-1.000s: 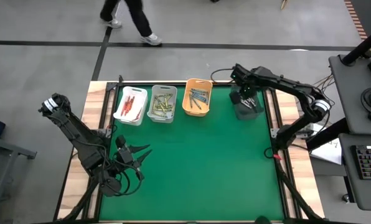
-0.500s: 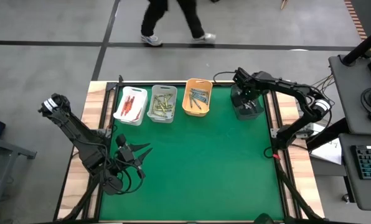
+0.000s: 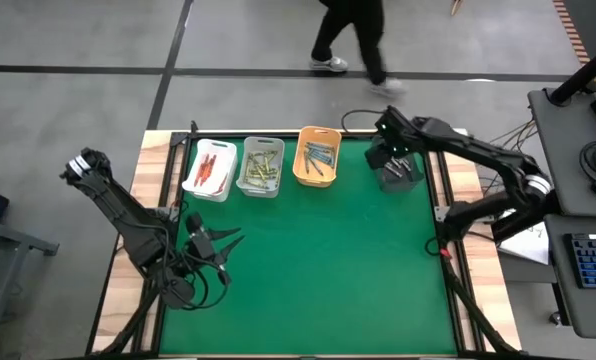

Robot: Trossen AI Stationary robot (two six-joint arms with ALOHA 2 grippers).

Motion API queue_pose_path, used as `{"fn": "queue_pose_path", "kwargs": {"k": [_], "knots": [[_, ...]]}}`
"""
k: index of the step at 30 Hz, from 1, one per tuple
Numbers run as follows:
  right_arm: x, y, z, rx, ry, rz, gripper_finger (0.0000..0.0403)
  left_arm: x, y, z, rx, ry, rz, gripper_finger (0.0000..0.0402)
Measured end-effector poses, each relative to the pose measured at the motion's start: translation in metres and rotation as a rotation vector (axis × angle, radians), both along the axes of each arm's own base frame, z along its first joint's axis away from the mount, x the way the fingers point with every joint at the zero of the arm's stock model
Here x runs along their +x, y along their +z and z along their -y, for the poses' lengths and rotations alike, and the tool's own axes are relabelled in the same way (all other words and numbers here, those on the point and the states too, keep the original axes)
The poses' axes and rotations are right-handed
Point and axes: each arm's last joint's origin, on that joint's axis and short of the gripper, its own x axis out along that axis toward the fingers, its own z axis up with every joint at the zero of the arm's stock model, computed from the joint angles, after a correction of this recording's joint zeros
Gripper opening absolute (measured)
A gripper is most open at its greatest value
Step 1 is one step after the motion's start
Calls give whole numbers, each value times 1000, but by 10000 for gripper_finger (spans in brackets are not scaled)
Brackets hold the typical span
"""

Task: Sort crayons
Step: Return to Home Position

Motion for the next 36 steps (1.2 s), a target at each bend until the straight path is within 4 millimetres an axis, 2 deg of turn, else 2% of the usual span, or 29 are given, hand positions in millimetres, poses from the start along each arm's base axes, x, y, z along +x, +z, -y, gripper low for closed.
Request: {"fn": "queue_pose_path", "kwargs": {"k": [6,10,14,20,25,30,36], "knots": [[16,22,-50,-166,251,192,134,-9,4,-11,68,-36,-91,64],[26,25,-81,-235,476,398,123,-8,3,-21,54,-60,-143,42],[32,23,-99,-276,617,574,113,-1,3,-32,74,-99,-235,17],[33,13,-104,-334,688,588,98,14,3,-53,120,-166,-330,3],[36,9,-106,-345,816,648,85,23,0,-78,108,-373,-250,1],[35,1,-110,-397,966,763,74,11,-5,-114,117,-400,-169,0],[27,-20,-113,-440,1021,759,70,-16,-8,-147,90,-388,-76,0]]}}
